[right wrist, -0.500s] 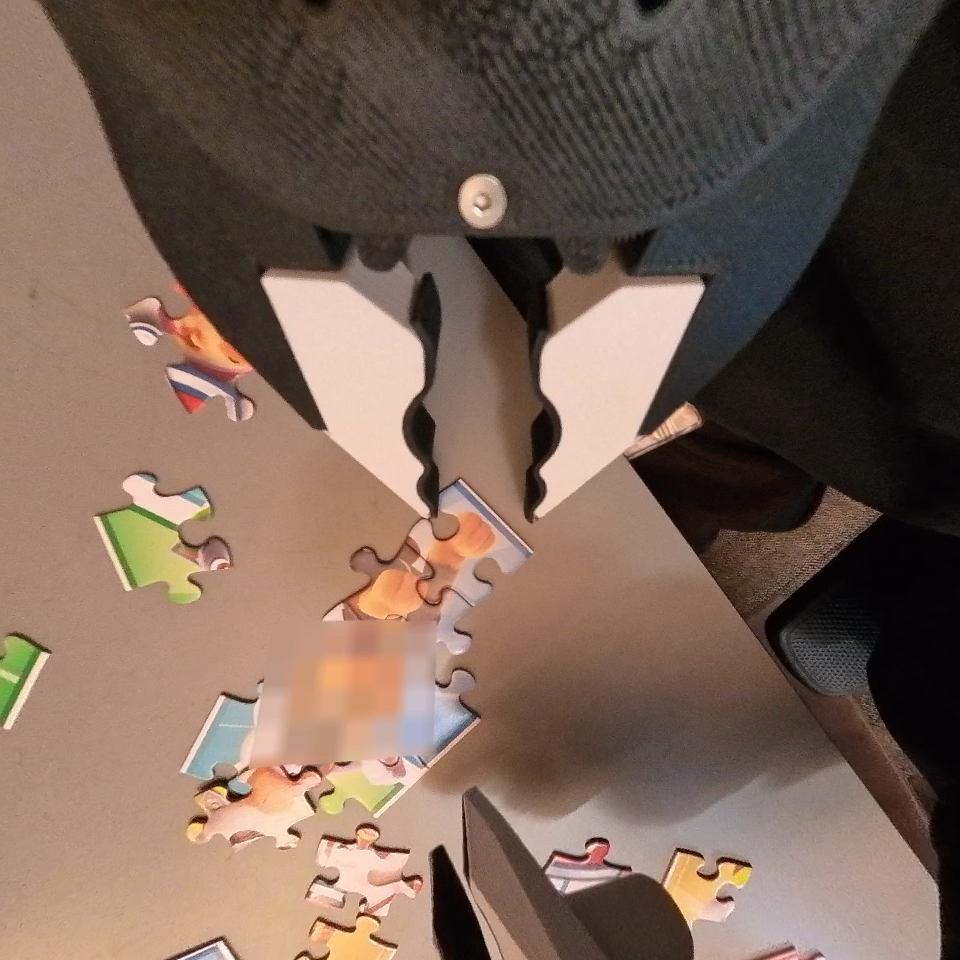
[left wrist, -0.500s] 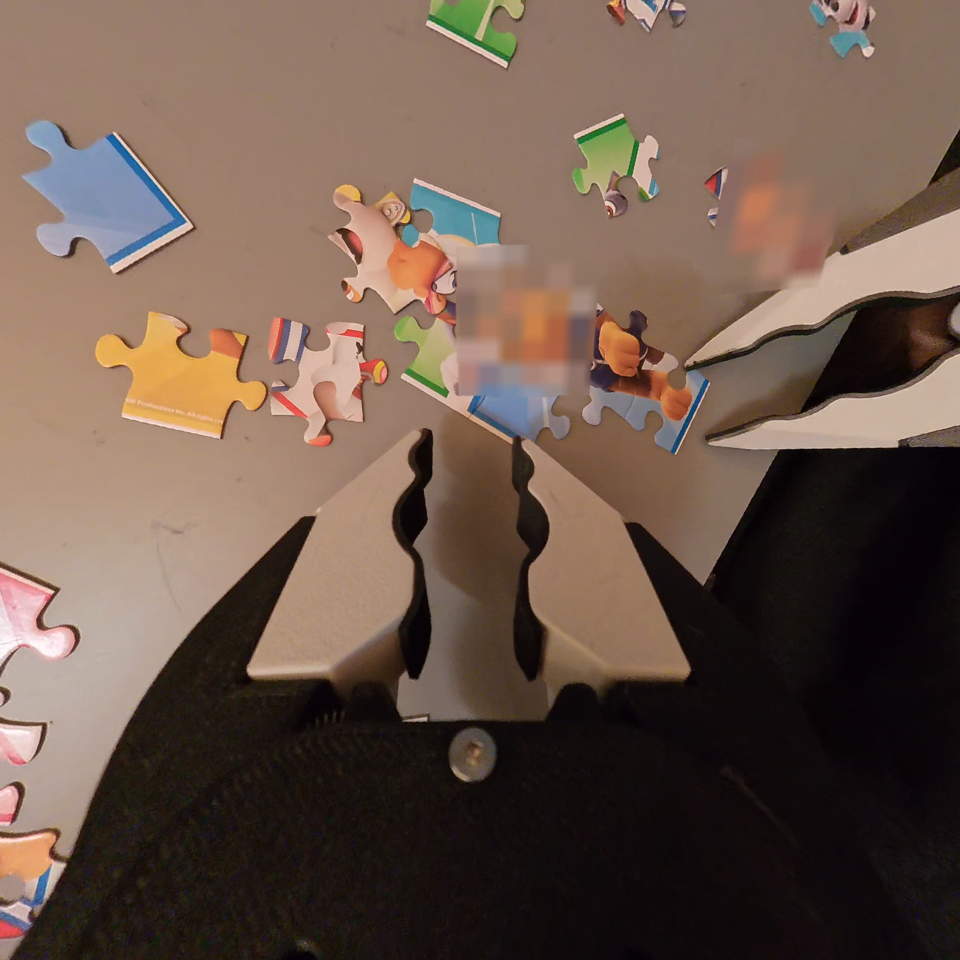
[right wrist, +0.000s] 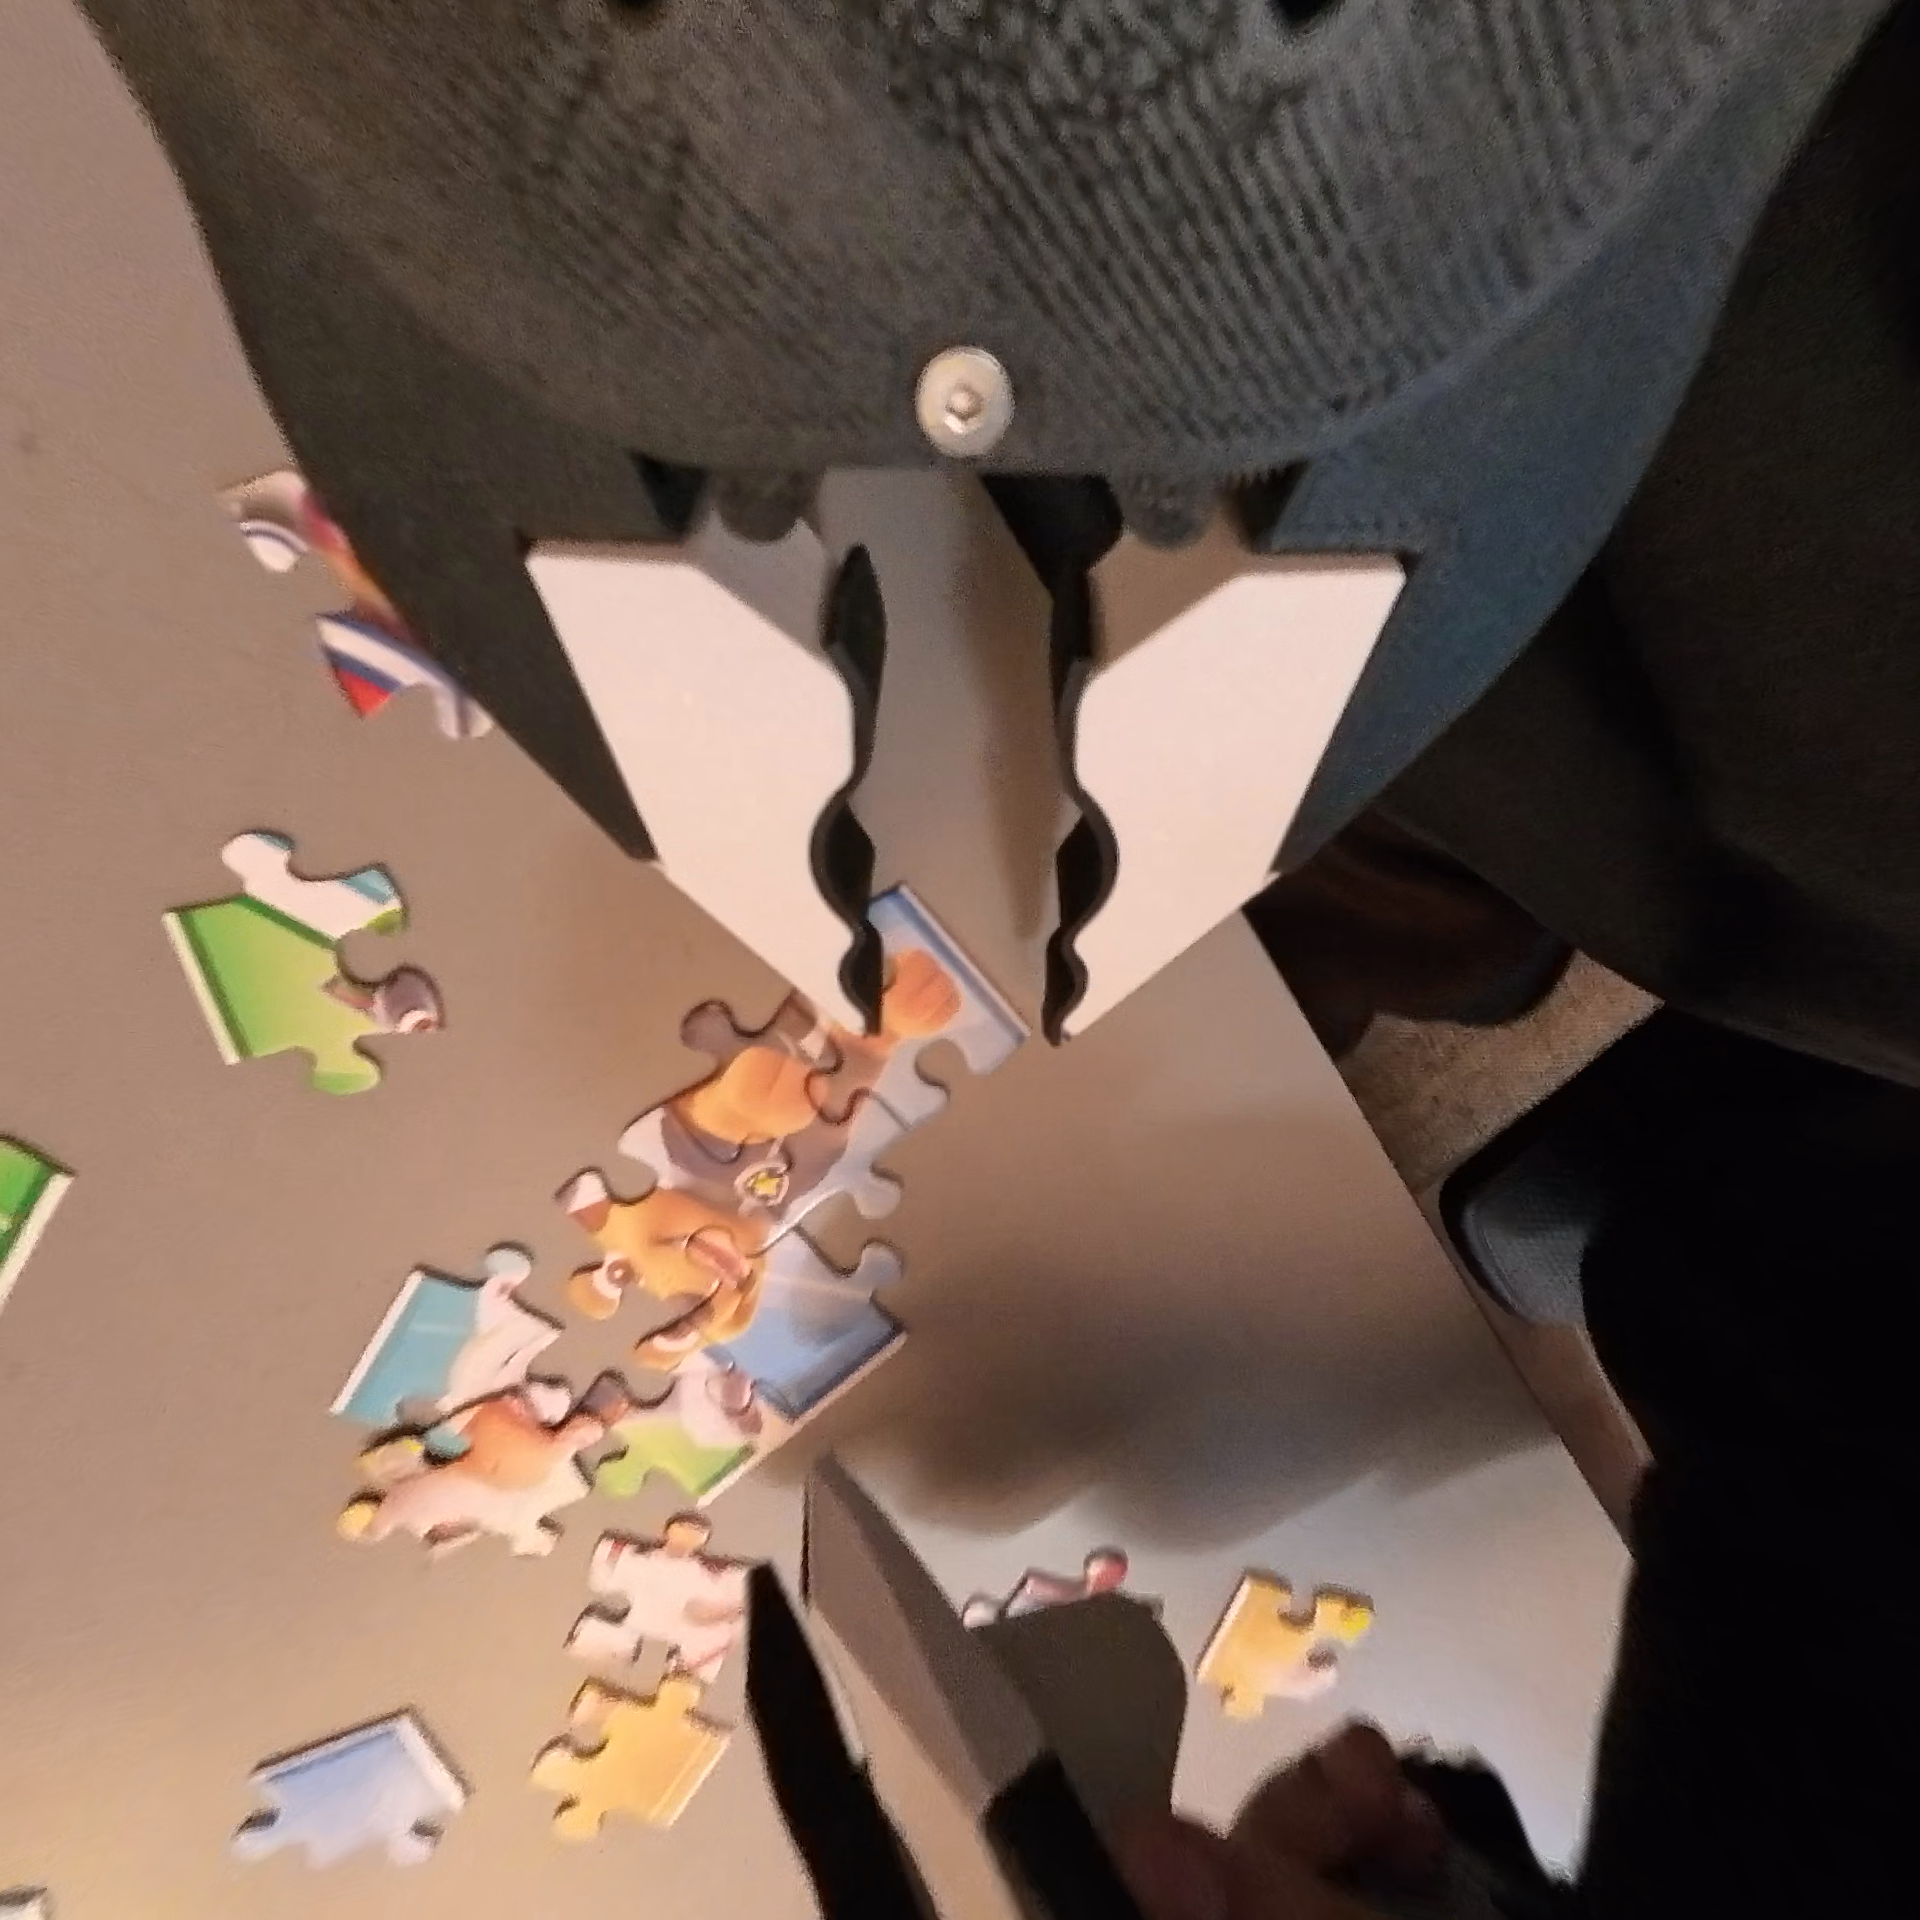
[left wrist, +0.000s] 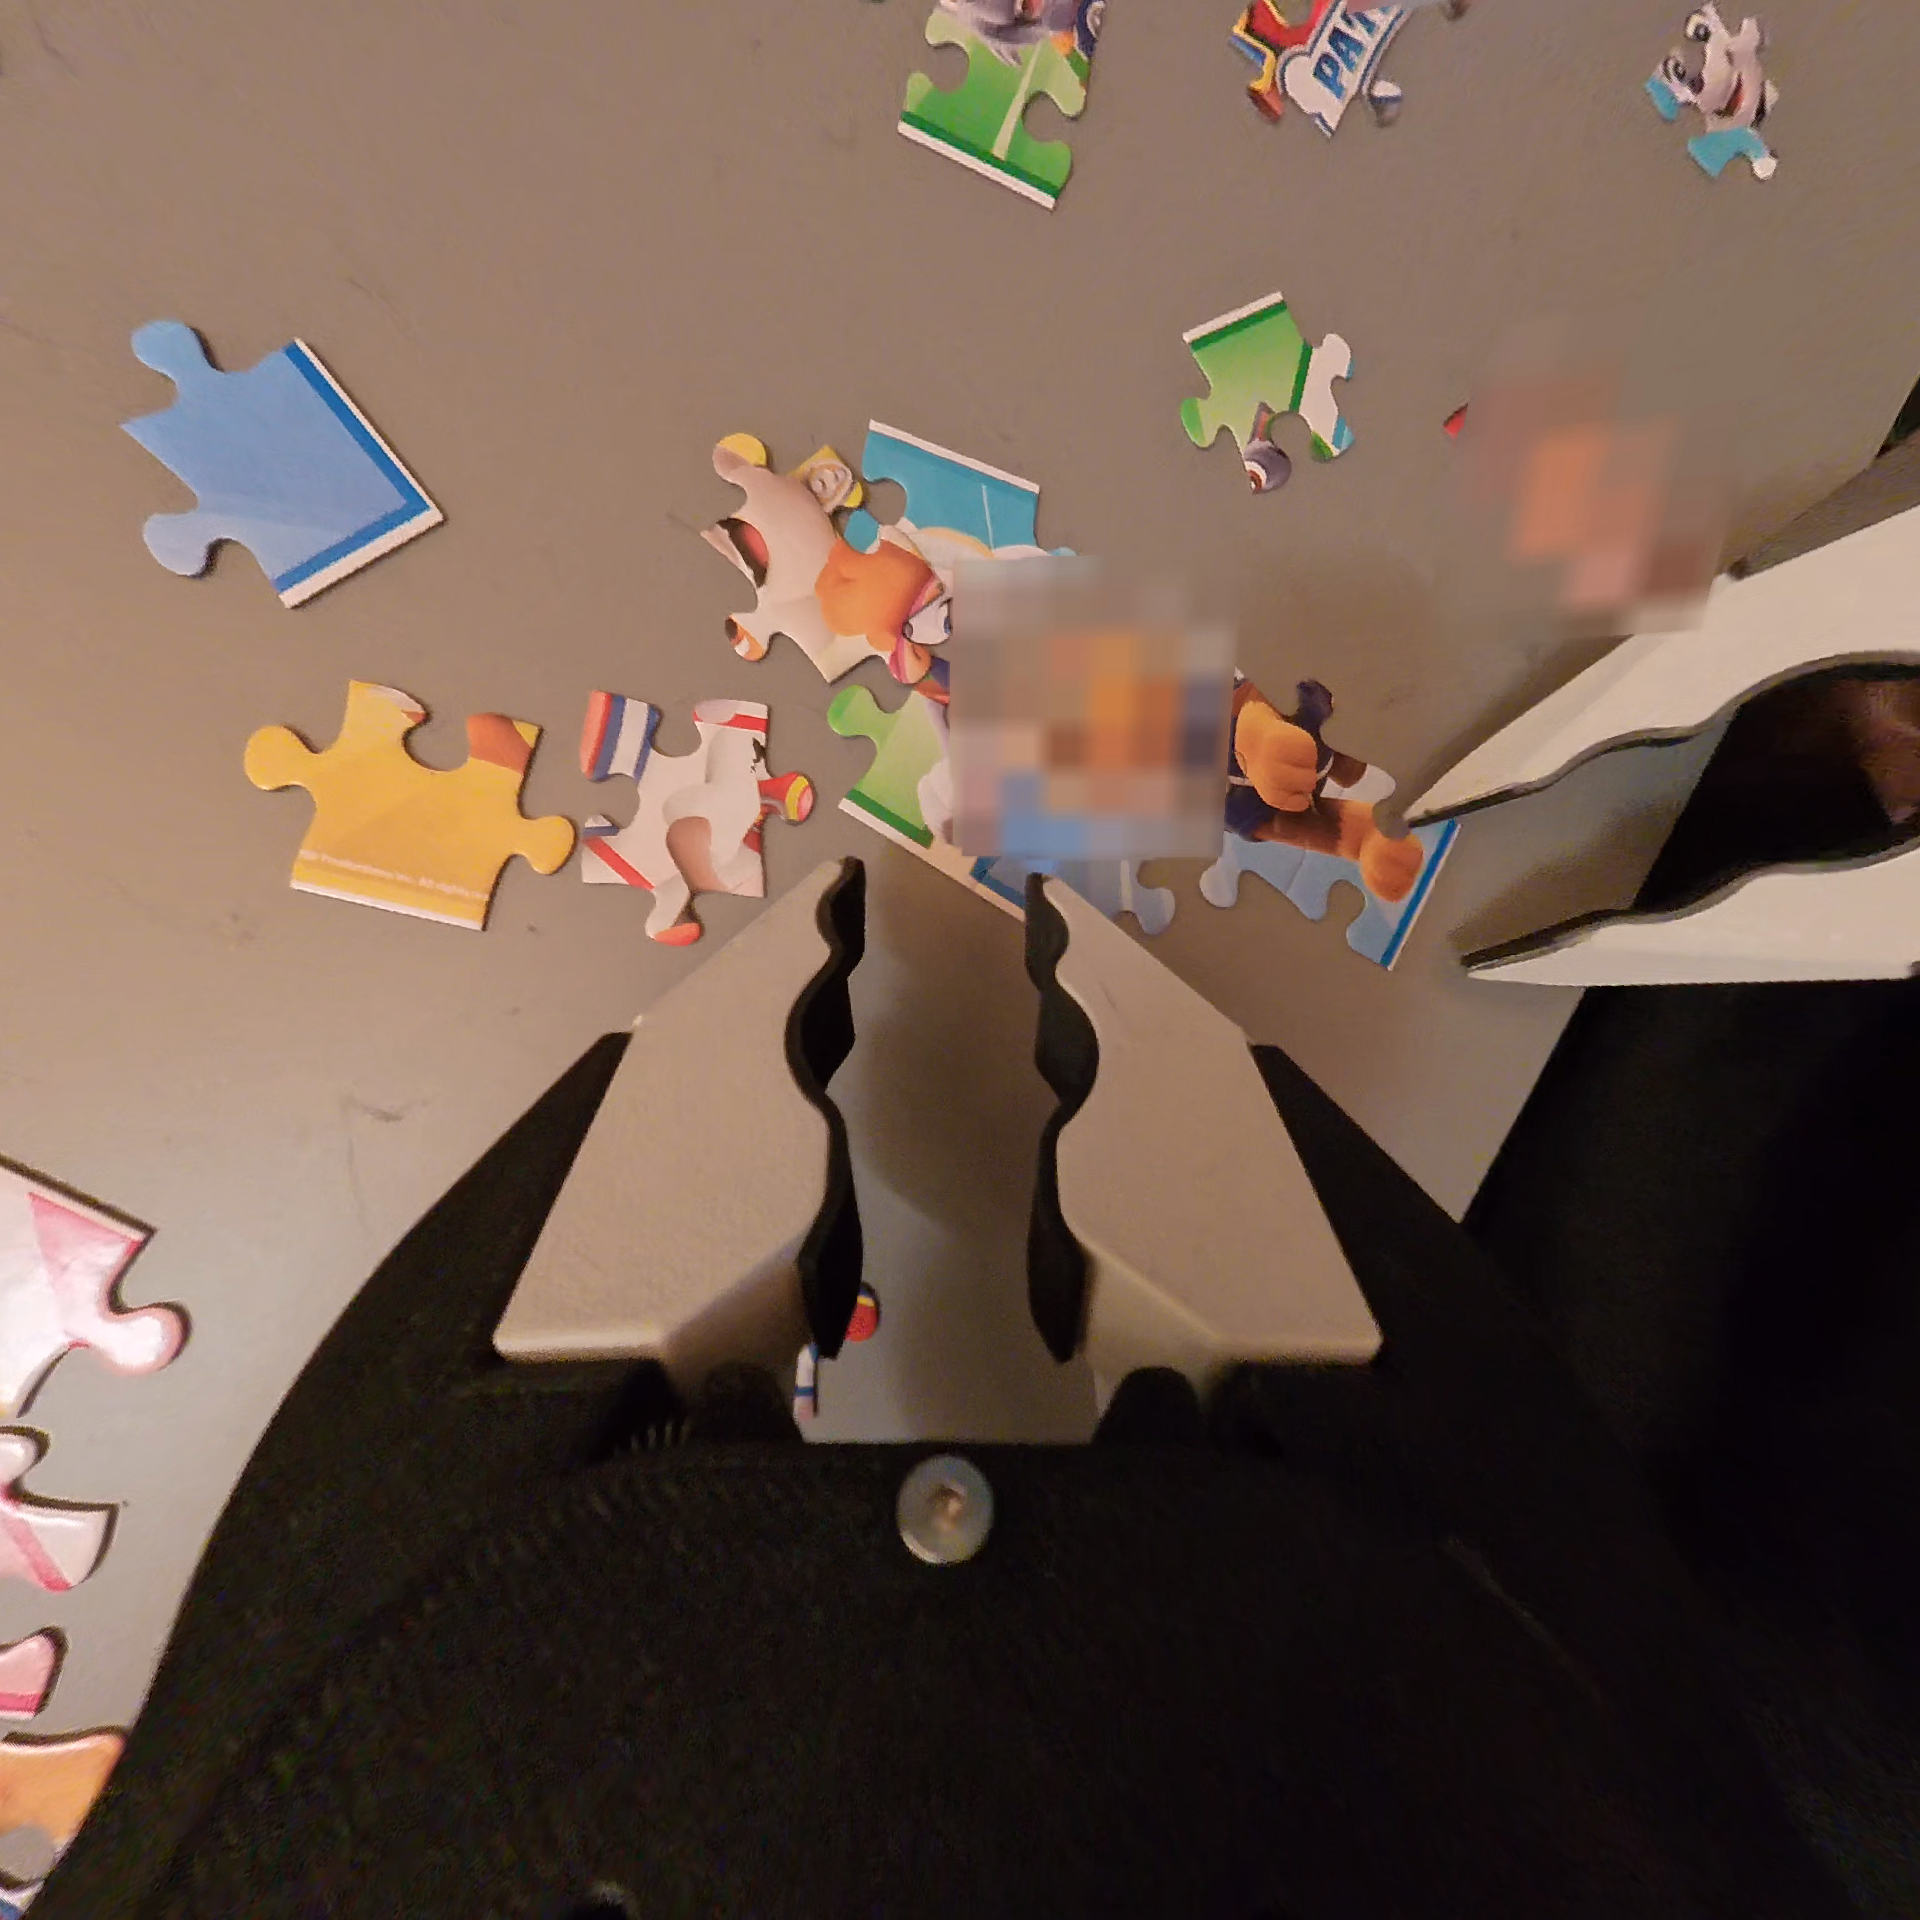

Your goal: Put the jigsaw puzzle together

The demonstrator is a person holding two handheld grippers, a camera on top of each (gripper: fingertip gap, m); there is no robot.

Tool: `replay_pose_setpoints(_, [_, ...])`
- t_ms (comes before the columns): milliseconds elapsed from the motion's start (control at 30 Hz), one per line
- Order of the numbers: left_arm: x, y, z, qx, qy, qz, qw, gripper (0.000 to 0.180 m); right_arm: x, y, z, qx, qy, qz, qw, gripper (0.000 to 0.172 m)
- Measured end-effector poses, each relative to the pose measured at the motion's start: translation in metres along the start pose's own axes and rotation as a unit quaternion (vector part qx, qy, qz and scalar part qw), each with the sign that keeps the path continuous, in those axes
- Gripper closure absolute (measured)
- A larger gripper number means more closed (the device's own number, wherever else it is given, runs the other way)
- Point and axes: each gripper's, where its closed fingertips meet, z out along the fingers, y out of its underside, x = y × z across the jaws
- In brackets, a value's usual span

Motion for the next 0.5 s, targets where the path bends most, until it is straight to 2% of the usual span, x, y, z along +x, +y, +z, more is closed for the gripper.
replay_pose_setpoints(133, [-0.009, -0.007, -0.001, 0.025, -0.012, -0.008, 1.000, 0.152, 0.029, -0.017, -0.004, 0.028, 0.013, 0.012, 0.999, 0.137])
replay_pose_setpoints(400, [-0.015, -0.038, 0.005, 0.100, -0.028, -0.016, 0.995, 0.150, 0.091, -0.039, 0.028, -0.018, 0.074, -0.046, 0.996, 0.133])
replay_pose_setpoints(500, [-0.014, -0.045, 0.015, 0.104, -0.040, -0.010, 0.994, 0.150, 0.110, -0.042, 0.042, -0.046, 0.082, -0.043, 0.995, 0.135])
